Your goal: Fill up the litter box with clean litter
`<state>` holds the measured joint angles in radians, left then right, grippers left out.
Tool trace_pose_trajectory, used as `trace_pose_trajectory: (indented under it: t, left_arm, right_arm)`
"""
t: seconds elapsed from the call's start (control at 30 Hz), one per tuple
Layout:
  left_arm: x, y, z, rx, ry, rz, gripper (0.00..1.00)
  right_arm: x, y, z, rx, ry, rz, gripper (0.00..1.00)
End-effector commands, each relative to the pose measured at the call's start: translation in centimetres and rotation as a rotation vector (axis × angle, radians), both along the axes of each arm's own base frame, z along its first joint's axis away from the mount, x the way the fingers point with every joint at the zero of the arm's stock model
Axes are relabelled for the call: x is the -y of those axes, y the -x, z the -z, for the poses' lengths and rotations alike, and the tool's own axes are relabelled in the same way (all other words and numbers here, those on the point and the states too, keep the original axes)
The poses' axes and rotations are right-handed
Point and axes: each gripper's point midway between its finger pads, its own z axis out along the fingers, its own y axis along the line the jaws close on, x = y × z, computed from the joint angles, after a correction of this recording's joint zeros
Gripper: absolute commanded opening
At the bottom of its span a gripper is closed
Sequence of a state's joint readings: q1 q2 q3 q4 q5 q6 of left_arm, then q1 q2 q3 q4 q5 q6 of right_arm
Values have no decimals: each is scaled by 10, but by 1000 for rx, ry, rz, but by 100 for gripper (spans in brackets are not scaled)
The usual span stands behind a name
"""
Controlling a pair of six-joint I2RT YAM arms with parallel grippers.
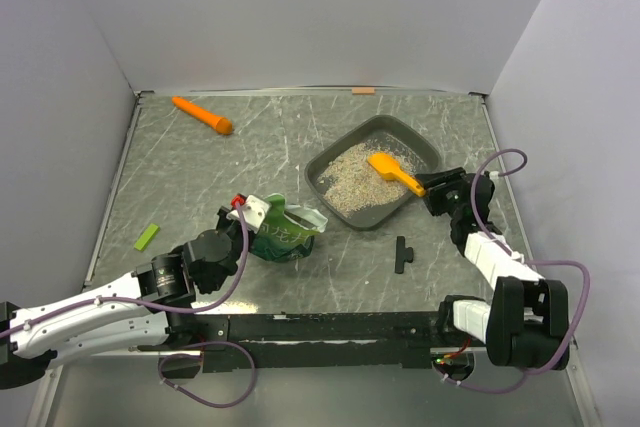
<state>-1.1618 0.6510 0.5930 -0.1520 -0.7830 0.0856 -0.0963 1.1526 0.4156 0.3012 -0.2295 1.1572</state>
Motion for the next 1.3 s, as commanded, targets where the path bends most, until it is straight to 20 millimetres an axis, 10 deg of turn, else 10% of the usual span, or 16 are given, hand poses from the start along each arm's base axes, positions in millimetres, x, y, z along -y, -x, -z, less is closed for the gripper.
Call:
trace_pose_trajectory:
  t: [0.0,0.43,0.77,1.03,1.27]
  left_arm:
    - [-13,-5,-6,22,5,-68,1]
    - [-16,-4,-13,28,29,-67,1]
    - [-23,-3,-18,40,43,-85,1]
    - [-25,-4,-19,42,45,-90,1]
    - [-25,-5,-17,36,39,-96,1]
  right_arm:
    - [13,1,-23,13,102,12,61]
    - [45,31,-46,-78,395,34,62]
    - [-23,42,-85,70,497,-403,61]
    - [-111,81,-70,42,572,-783,61]
    - [-137,112,-39,-23,545,-835,63]
